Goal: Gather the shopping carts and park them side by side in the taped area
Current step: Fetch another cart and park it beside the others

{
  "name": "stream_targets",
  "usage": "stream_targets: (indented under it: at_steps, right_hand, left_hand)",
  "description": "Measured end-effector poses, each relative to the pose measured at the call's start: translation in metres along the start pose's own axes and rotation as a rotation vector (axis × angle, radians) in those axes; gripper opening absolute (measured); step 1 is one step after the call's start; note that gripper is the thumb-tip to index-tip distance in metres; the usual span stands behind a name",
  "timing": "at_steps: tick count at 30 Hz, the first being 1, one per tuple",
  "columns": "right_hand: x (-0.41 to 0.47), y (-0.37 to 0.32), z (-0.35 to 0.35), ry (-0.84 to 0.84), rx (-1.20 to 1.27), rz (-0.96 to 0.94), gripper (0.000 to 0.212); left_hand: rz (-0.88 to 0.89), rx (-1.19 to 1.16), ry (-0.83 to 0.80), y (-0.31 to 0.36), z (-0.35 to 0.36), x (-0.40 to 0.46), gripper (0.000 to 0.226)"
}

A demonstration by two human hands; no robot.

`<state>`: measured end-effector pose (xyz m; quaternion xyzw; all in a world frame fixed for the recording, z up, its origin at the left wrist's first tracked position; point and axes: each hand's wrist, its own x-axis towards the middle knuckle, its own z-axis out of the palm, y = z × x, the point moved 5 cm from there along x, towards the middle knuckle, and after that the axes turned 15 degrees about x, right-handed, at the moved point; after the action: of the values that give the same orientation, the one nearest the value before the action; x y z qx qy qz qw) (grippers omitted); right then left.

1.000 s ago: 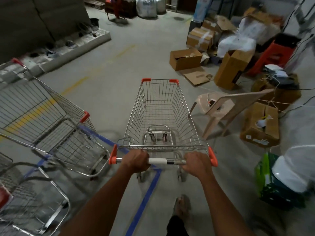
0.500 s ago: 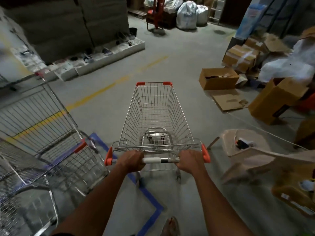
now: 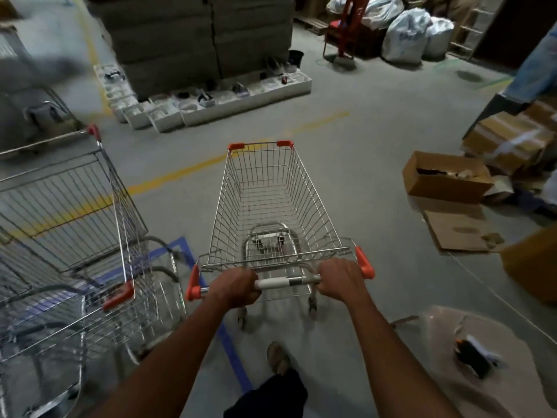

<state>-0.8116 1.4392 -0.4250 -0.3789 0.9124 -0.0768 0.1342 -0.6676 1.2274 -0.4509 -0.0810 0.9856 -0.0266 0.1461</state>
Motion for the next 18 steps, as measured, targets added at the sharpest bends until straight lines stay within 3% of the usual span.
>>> stream_targets:
  at_steps: [8, 18]
  right_hand:
    - [0.137, 0.027, -0.055, 0.037, 0.013, -0.112, 0.020]
    - [0.327, 0.046, -0.093, -0.089, -0.119, -0.318, 0.033]
  left_hand:
    - [-0.157, -0.009, -0.008, -0.035, -0.033, 0.113, 0.035]
    - [-0.321, -0.099, -0.035, -0.095, -0.063, 0.233, 0.032]
